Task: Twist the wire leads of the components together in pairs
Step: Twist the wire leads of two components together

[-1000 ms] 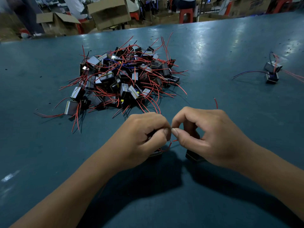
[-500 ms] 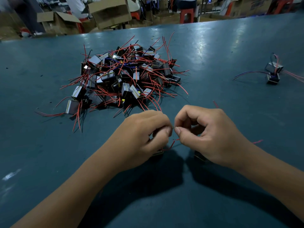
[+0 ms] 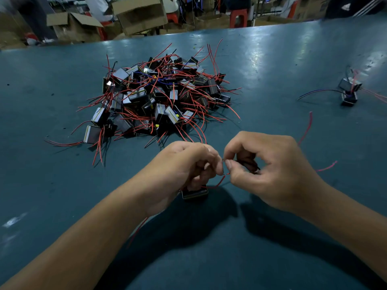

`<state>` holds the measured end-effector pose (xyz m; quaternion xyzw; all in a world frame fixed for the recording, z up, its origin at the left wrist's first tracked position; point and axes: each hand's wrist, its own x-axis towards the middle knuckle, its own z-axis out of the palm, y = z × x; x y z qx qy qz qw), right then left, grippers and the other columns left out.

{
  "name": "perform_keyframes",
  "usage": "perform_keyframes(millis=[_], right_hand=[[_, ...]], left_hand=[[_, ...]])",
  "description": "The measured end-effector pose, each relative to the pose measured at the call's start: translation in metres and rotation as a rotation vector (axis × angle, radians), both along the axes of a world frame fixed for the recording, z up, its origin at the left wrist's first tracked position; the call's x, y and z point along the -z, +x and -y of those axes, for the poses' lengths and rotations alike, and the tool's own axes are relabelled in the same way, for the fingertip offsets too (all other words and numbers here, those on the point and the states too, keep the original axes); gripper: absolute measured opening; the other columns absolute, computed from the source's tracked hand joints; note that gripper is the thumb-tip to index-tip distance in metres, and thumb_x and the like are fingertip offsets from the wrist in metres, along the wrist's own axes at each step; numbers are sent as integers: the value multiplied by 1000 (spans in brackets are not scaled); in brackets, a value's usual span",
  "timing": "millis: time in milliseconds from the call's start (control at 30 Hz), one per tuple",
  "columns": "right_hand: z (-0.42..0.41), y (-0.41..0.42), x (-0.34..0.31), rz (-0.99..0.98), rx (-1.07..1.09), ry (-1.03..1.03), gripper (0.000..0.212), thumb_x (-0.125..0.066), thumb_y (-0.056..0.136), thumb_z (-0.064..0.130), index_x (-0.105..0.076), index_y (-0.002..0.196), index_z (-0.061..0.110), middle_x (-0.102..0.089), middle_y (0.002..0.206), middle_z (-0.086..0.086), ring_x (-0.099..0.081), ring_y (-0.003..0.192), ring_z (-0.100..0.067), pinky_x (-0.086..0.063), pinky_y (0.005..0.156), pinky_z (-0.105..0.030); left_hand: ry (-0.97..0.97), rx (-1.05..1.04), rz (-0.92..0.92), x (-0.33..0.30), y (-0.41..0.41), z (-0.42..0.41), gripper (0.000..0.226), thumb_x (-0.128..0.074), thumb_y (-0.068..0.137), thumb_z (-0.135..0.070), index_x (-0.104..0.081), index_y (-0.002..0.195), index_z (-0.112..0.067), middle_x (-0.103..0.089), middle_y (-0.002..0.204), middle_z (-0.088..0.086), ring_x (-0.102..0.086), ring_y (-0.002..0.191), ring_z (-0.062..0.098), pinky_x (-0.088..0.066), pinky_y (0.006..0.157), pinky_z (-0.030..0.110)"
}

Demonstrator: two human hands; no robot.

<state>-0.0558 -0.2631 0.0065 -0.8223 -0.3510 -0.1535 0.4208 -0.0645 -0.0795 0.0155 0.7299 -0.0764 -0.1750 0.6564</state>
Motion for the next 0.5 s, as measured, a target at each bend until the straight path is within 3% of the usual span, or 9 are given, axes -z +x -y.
perform_keyframes(millis=[100,267,367,500], right_hand=[[2,1,-3,220,13,-144,5,-61,81,9,-65,78,9,-46,67,9,-33,64,-4,-31,64,-6],[3,2,-2,372,13,-234,12,-57,86,10,-66,79,5,-55,72,0,-39,66,-11,-28,68,-12],[3,1,-3,242,0,-205,6,-61,85,12,-65,80,10,-51,68,7,-39,63,-7,-32,63,-11],[0,1,-1,-160,-30,3,9,-64,79,9,-61,73,14,-41,53,5,-36,50,-8,-32,49,-20]], left_hand=[[-34,41,-14,-1,0,0,24,-48,76,-21,-63,58,-19,-44,54,-3,-31,49,11,-21,47,24],[-32,44,93,1,-2,-3,18,-59,76,-16,-65,60,-21,-46,61,10,-33,52,11,-24,49,25],[155,7,428,4,-1,-5,19,-59,81,-9,-65,65,-17,-47,55,6,-38,52,12,-28,49,29],[638,-5,1108,4,1,-5,9,-62,80,-3,-66,72,-4,-54,65,1,-46,60,16,-38,57,26]])
